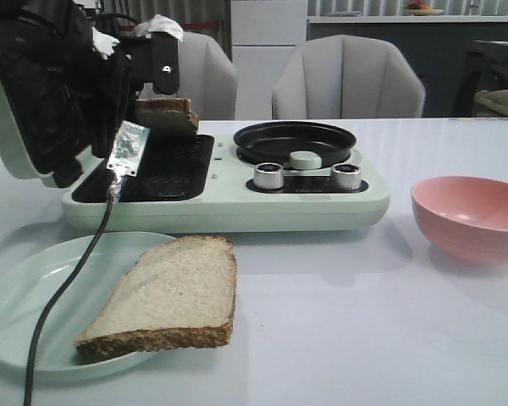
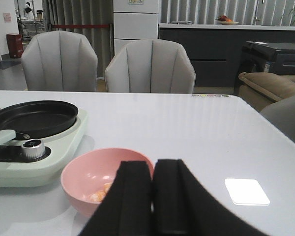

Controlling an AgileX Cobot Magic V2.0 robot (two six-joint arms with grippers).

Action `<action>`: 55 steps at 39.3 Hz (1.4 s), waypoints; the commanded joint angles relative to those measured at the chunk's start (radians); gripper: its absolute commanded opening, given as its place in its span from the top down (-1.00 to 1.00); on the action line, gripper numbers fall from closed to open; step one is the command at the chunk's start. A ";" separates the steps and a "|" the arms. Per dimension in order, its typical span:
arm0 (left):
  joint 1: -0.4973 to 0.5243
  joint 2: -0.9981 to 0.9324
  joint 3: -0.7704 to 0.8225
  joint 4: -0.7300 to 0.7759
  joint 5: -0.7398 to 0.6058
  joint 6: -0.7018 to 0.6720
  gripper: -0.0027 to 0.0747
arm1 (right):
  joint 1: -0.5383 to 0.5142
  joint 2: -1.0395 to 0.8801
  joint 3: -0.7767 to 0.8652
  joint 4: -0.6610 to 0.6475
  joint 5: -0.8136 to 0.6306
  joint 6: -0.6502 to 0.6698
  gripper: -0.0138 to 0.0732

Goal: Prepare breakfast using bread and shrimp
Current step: 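Lift the bread slice and lay it in the sandwich maker tray, release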

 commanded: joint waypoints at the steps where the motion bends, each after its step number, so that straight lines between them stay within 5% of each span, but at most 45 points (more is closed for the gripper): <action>1: 0.003 -0.036 -0.038 0.023 0.000 -0.025 0.61 | -0.003 -0.021 -0.015 -0.013 -0.088 -0.006 0.33; 8: 0.003 -0.032 -0.036 -0.021 -0.016 -0.027 0.51 | -0.003 -0.021 -0.015 -0.013 -0.088 -0.006 0.33; 17: -0.011 -0.032 -0.010 -0.083 -0.014 -0.027 -0.32 | -0.003 -0.021 -0.015 -0.013 -0.088 -0.006 0.33; 22: -0.022 -0.036 0.012 -0.147 0.002 -0.027 -0.55 | -0.003 -0.021 -0.015 -0.013 -0.088 -0.006 0.33; 55: -0.128 -0.398 0.028 -0.685 0.264 -0.016 -0.53 | -0.003 -0.021 -0.015 -0.013 -0.088 -0.006 0.33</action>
